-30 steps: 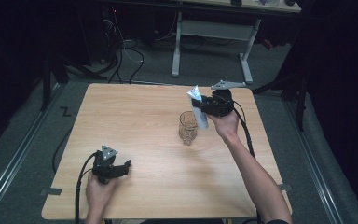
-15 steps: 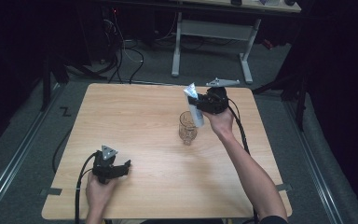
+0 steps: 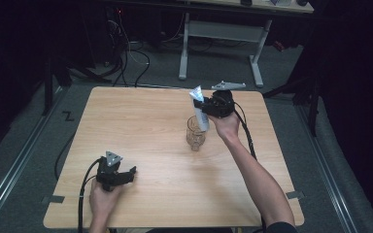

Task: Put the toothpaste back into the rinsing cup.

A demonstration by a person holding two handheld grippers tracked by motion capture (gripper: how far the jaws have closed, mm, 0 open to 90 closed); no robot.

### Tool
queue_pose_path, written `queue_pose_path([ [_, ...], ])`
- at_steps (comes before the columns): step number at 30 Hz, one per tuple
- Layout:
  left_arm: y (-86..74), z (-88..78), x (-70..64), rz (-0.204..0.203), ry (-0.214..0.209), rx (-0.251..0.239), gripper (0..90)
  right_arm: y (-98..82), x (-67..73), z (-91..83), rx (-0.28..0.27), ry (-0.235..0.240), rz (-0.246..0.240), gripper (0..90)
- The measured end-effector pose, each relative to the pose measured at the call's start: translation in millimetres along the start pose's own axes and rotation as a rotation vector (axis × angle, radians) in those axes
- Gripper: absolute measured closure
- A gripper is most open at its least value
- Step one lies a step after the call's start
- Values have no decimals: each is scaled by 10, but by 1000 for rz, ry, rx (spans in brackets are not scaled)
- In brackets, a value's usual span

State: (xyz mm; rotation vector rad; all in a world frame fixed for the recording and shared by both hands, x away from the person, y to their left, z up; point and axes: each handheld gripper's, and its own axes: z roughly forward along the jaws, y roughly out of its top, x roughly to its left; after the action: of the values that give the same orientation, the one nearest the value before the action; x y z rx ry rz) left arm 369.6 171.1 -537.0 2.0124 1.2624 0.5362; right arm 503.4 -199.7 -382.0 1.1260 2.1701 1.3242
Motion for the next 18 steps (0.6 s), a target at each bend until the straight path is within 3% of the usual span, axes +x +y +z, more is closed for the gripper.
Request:
queue_pose_path([
  [18, 0, 0, 0, -1, -1, 0, 214, -66, 33, 141, 34, -4, -19, 667],
])
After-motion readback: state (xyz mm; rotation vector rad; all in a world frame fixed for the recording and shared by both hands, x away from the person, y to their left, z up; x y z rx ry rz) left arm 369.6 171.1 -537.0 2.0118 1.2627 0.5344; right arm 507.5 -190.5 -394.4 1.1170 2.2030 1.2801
